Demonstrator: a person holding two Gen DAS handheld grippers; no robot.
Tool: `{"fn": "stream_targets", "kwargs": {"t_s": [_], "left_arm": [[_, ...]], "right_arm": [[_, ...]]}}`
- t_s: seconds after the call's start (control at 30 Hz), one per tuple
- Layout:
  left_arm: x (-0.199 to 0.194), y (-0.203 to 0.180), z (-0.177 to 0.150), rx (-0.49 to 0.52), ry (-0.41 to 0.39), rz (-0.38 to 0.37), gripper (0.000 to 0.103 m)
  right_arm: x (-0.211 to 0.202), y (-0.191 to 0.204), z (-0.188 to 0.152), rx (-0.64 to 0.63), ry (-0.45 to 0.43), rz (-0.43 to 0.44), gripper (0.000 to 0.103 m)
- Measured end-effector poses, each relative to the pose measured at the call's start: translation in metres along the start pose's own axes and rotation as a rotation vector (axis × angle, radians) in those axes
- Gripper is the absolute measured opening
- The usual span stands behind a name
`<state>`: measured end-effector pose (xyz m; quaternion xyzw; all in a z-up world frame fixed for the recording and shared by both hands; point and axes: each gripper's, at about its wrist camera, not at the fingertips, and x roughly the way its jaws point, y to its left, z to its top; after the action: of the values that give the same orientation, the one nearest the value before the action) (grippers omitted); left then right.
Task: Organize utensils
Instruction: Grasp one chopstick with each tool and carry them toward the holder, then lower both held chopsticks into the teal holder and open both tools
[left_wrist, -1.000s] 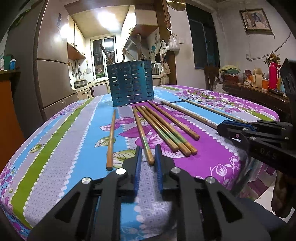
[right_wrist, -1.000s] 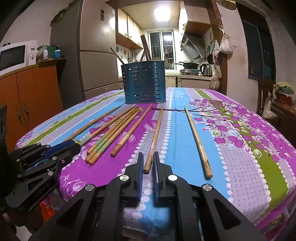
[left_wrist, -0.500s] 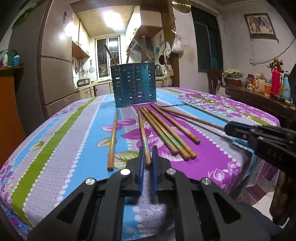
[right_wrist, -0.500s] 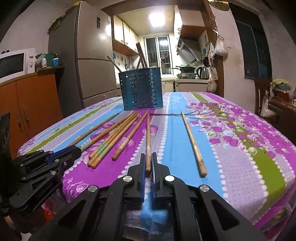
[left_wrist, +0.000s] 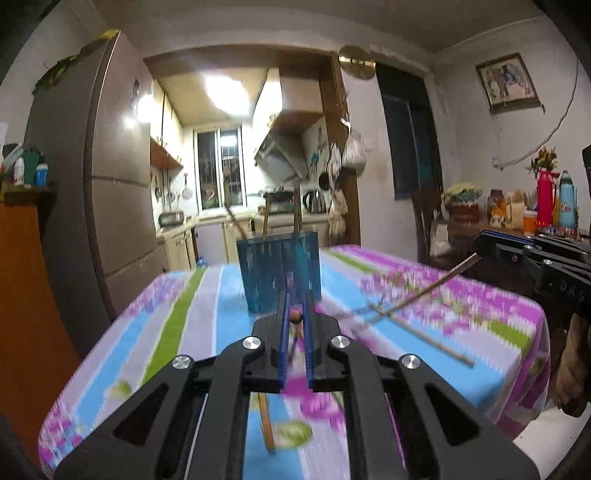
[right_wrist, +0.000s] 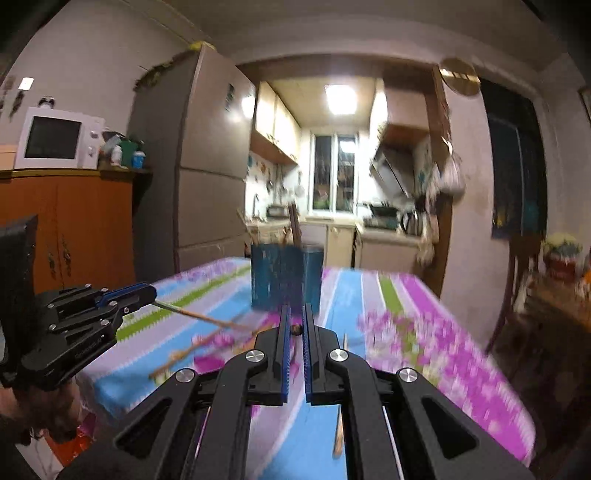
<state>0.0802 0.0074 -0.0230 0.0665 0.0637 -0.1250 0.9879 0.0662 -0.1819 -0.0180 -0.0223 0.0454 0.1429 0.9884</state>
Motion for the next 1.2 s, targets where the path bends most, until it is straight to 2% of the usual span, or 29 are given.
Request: {"fn": "stream_targets", "kwargs": {"t_s": [0.2, 0.27, 0.47, 0.7, 0.9, 1.2], "left_arm": [[0.024, 0.013, 0.053, 0.000, -0.043, -0.036, 0.005], [0.036, 0.014, 0.066, -0.002, -0.036, -0.056, 0.005], [0.065, 0.022, 0.087, -0.026, 0.012, -0.101, 0.005], [0.077, 0.029, 0.107, -0.007, 0.022, -0.093, 0.005], [0.078, 0.036, 0.150, -0.002, -0.018, -0.095, 0.005], [0.095, 0.055, 0.233, -0.053, -0.121, -0.084, 0.005]], "right_arm": [[0.026, -0.022, 0.046, 0.005, -0.021, 0.053, 0.007], [0.037, -0.027, 0.057, 0.001, -0.012, 0.060, 0.007], [0.067, -0.037, 0.080, 0.004, 0.029, 0.084, 0.007], [0.077, -0.044, 0.102, -0.001, 0.023, 0.087, 0.007], [0.090, -0.061, 0.141, -0.002, -0.006, 0.071, 0.007], [0.132, -0.093, 0.228, 0.010, -0.042, 0.063, 0.007]]}}
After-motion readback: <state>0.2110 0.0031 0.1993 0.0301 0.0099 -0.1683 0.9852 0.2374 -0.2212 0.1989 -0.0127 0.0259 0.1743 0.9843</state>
